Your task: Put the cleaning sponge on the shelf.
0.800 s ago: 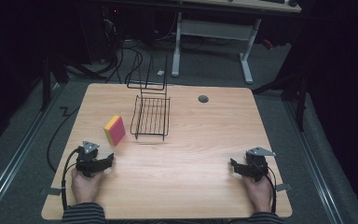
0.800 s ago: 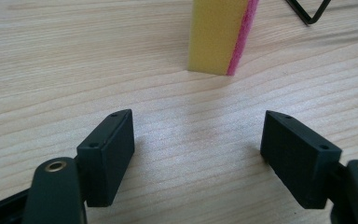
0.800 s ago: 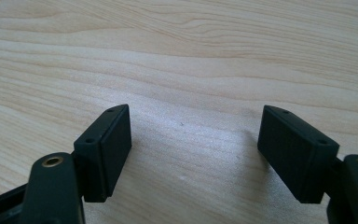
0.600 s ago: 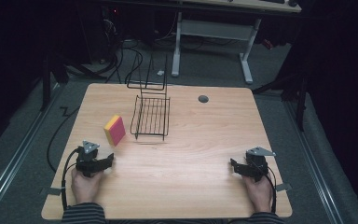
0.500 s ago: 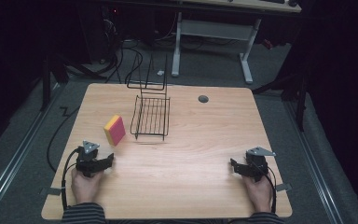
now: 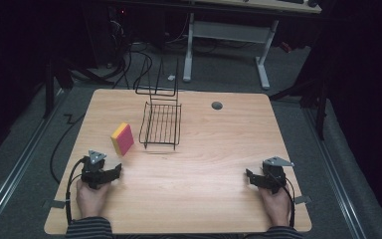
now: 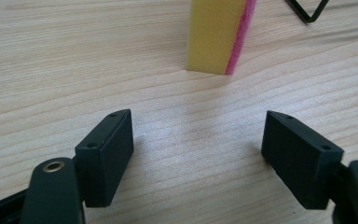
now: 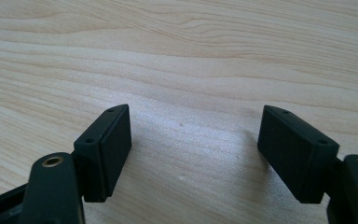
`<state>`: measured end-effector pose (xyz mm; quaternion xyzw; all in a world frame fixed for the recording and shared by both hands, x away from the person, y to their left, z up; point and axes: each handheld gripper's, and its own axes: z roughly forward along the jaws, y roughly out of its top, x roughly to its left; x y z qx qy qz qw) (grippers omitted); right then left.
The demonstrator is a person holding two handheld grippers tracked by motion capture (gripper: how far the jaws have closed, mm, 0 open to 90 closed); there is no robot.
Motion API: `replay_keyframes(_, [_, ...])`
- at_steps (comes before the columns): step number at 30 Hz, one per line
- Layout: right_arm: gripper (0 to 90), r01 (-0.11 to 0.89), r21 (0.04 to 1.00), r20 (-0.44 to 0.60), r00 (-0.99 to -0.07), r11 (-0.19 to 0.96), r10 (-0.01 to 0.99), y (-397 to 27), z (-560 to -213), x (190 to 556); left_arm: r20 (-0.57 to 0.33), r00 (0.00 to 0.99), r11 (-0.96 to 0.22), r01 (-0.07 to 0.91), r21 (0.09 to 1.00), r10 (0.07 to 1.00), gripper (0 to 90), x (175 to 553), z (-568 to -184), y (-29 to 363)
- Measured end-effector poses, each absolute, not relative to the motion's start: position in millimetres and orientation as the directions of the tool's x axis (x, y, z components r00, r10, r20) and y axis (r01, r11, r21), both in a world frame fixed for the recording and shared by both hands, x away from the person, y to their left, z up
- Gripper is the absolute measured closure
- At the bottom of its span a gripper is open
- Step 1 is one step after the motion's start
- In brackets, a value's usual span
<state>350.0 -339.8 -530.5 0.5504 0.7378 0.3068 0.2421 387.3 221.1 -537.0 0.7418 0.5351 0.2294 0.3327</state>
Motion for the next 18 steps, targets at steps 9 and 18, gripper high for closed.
replay_keyframes(9, [26.1,0.664,0.719,-0.019,-0.277,0.205,0.961,-339.8,-530.4,350.0,-0.015,0.337,-0.219,0.645,0.733,0.941,18.5,389.3,-537.4,218.3])
replay_keyframes(18, [26.0,0.664,0.719,-0.019,-0.276,0.206,0.961,-339.8,-530.4,350.0,0.003,0.347,-0.241,0.643,0.727,0.938,20.7,390.4,-535.7,215.6])
